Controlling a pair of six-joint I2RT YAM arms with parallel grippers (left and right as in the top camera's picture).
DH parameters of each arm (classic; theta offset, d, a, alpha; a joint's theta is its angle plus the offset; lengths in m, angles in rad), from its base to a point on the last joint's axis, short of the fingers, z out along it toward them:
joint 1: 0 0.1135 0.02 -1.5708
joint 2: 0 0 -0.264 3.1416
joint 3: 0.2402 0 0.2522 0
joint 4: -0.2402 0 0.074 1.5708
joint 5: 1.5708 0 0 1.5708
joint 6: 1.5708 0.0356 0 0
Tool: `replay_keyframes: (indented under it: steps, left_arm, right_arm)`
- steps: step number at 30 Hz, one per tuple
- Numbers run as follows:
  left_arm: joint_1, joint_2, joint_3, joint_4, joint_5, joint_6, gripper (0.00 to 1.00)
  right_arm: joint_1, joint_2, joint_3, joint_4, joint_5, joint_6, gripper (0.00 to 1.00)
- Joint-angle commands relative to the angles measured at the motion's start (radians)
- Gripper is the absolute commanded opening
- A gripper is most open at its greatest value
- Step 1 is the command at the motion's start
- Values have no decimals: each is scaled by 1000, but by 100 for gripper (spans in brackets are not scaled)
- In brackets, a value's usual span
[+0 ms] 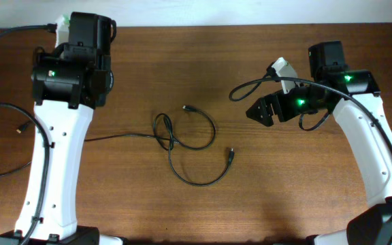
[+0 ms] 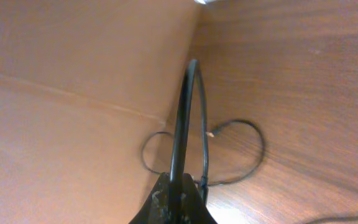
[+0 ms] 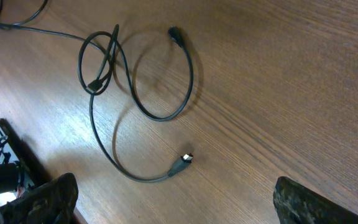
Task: Untangle cables
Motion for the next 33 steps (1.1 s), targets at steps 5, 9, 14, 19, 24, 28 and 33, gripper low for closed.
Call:
replay_keyframes:
  steps: [5,9,14,19,24,28,33]
  left_arm:
    - [2,71,8,-84,238,24,0]
    - [2,152,8,-132,229,-23,0]
    - [22,222,8,-140,-226,-134,0]
    - [111,222,8,-143,-312,-190,0]
    - [109,222,8,-140,246,-225,0]
    - [109,222,8,-142,571,-233,0]
    - [109,222,8,-150,753,-232,0]
  right_arm:
    - [-1,6,-3,3,1,9,99]
    - [-1,6,-3,5,1,9,99]
    - [-1,6,-3,6,1,9,99]
    - [-1,6,-3,11,-29,9,99]
    - [43,8,-3,16,-119,8,99]
    - [173,73,-3,40,-17,9,100]
    - [291,238,-3,76,-2,21,99]
